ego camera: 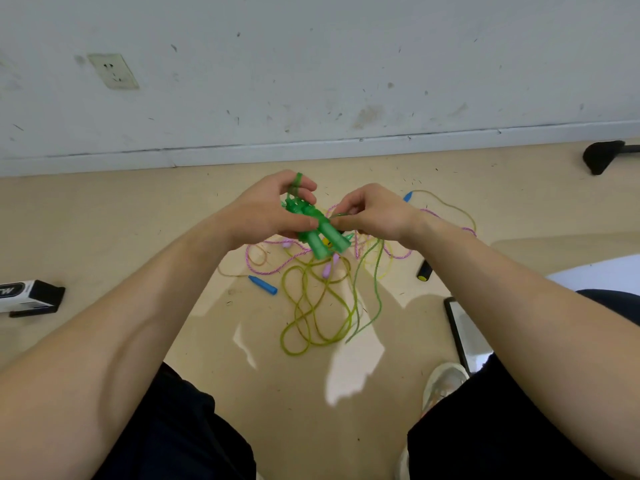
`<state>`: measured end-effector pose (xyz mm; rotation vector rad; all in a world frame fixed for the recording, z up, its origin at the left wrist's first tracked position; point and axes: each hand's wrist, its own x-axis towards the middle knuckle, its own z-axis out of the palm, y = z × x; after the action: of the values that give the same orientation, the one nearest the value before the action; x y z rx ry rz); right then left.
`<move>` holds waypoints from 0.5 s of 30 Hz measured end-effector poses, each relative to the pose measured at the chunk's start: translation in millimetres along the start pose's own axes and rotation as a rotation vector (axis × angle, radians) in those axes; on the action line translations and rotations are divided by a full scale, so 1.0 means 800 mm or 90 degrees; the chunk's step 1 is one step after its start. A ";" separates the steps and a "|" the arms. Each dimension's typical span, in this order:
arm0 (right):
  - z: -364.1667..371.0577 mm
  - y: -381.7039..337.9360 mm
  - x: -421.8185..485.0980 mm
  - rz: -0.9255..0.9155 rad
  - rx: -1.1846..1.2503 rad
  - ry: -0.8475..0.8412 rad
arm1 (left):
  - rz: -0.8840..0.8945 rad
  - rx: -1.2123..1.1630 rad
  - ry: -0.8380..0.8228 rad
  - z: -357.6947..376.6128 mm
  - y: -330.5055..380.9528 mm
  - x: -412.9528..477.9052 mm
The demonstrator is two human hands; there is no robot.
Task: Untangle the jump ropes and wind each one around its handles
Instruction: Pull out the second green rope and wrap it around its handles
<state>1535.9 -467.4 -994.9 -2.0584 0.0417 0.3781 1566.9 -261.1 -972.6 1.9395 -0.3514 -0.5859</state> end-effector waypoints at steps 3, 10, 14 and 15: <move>0.006 -0.002 0.003 0.013 -0.170 0.049 | 0.013 0.095 -0.013 0.006 -0.003 0.000; 0.007 -0.015 -0.001 0.042 -0.149 0.068 | 0.073 0.233 0.003 0.012 -0.007 0.004; 0.012 -0.027 -0.010 0.090 0.041 0.040 | 0.105 0.296 0.063 0.011 -0.014 0.009; 0.016 -0.030 -0.014 0.091 0.081 0.052 | 0.110 0.298 0.099 0.011 -0.015 0.010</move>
<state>1526.6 -446.4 -977.3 -1.9493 0.2570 0.3692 1569.0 -266.6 -988.4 2.3531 -0.5897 -0.2475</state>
